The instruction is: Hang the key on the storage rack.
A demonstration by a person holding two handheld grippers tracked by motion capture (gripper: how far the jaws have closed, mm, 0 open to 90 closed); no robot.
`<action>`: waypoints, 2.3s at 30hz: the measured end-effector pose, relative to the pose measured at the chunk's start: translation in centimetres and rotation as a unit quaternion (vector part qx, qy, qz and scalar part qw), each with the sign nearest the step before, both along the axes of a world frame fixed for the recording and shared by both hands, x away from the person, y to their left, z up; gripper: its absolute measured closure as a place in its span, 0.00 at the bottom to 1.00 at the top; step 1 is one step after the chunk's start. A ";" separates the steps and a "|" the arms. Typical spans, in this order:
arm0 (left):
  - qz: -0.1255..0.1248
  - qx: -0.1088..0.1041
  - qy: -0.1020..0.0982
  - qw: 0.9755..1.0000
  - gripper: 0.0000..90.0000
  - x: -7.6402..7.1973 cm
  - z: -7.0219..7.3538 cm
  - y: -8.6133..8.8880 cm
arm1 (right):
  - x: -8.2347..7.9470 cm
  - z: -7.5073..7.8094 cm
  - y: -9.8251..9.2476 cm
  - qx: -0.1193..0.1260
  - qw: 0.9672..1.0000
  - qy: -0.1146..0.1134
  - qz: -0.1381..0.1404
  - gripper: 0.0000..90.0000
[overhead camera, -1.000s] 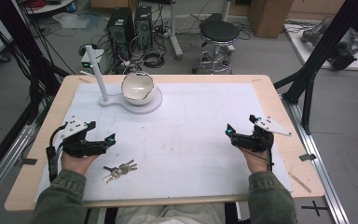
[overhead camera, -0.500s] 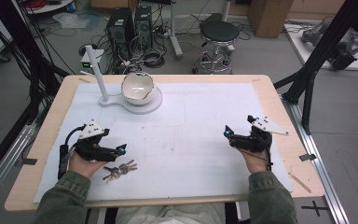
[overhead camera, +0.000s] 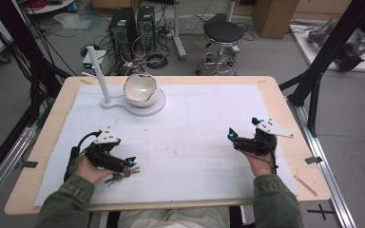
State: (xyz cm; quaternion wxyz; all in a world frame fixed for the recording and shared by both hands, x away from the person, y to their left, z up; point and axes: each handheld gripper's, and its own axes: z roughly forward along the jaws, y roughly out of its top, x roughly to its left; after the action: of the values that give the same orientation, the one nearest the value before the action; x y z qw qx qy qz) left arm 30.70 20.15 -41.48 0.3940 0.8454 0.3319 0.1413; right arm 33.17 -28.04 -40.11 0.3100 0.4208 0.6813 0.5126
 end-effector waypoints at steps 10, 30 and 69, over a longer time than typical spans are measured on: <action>-0.043 0.039 0.048 0.997 0.13 0.0 0.0 -1.0 | 0.0 0.0 0.1 -0.003 1.000 0.000 0.000 0.00; -0.079 0.082 0.125 0.986 0.17 0.1 -0.7 -2.3 | 0.1 -0.1 0.3 -0.011 1.000 0.001 0.005 0.01; -0.081 0.057 0.072 0.992 0.90 0.0 0.5 -0.6 | -0.1 -0.1 0.4 -0.014 1.000 0.003 0.004 0.01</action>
State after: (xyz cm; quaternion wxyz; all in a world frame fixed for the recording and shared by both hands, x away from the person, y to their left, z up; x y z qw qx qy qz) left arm 30.70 19.51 -40.93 0.3305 0.8984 0.2813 0.0663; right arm 33.11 -27.69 -40.25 0.3117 0.4156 0.6906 0.5031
